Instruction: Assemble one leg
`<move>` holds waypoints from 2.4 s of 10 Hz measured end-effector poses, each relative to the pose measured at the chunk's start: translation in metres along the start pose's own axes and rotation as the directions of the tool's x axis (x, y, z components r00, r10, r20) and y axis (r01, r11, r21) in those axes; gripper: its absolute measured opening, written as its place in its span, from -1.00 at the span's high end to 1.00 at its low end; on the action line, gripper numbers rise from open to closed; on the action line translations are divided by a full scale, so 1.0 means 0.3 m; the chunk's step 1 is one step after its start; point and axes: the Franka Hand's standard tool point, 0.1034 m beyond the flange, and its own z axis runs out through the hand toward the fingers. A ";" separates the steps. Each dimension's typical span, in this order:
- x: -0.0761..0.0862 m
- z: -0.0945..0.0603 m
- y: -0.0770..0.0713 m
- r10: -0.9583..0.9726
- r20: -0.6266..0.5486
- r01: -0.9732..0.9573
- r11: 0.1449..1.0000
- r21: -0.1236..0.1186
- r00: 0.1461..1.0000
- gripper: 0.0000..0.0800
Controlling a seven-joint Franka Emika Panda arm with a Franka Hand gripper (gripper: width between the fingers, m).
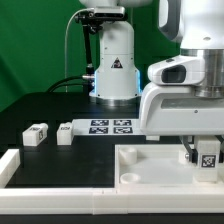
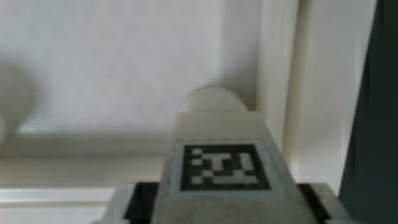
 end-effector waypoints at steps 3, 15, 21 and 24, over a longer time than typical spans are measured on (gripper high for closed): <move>-0.009 0.004 -0.009 0.463 -0.003 -0.463 0.886 0.001 0.886 0.33; -0.012 -0.001 -0.011 0.826 -0.004 -0.826 0.563 0.009 0.563 -0.60; -0.009 -0.001 -0.001 0.333 -0.011 -0.333 0.943 0.000 0.943 -0.62; -0.008 -0.001 0.004 0.047 -0.014 -0.047 0.999 -0.020 0.999 -0.62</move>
Offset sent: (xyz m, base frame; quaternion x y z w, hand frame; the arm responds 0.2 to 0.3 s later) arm -0.0051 -0.0034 -0.0005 -0.0170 0.0034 0.2893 0.9571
